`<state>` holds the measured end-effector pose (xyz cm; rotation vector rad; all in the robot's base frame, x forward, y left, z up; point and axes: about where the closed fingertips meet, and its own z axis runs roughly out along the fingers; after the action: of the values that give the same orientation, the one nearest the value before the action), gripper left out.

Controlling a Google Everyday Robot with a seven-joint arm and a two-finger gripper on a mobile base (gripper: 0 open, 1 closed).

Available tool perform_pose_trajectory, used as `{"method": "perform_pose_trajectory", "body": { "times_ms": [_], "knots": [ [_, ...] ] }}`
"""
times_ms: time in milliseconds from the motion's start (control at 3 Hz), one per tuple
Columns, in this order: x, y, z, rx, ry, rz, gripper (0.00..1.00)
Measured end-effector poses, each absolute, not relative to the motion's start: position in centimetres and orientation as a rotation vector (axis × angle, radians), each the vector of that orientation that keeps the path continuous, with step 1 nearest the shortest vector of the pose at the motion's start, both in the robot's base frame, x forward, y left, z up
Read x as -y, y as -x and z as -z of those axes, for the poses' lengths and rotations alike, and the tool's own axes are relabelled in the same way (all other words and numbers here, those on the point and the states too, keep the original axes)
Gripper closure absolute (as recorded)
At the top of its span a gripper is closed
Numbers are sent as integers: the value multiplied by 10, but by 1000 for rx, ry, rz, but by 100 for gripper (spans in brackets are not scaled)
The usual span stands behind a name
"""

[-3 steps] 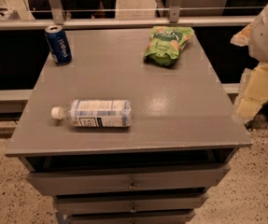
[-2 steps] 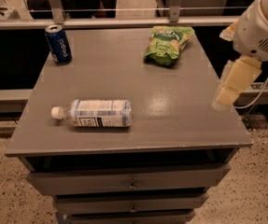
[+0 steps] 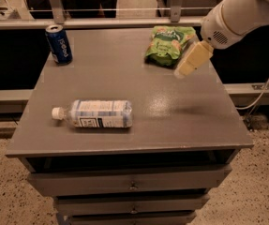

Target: Pick green rice chip bag

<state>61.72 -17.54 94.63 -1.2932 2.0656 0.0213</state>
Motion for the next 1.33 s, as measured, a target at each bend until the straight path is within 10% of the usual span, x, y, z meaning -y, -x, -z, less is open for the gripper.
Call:
{"method": "perform_pose_trajectory", "body": {
  "times_ms": [1333],
  "knots": [
    [149, -762, -881, -2109, 864, -172, 0]
  ]
}}
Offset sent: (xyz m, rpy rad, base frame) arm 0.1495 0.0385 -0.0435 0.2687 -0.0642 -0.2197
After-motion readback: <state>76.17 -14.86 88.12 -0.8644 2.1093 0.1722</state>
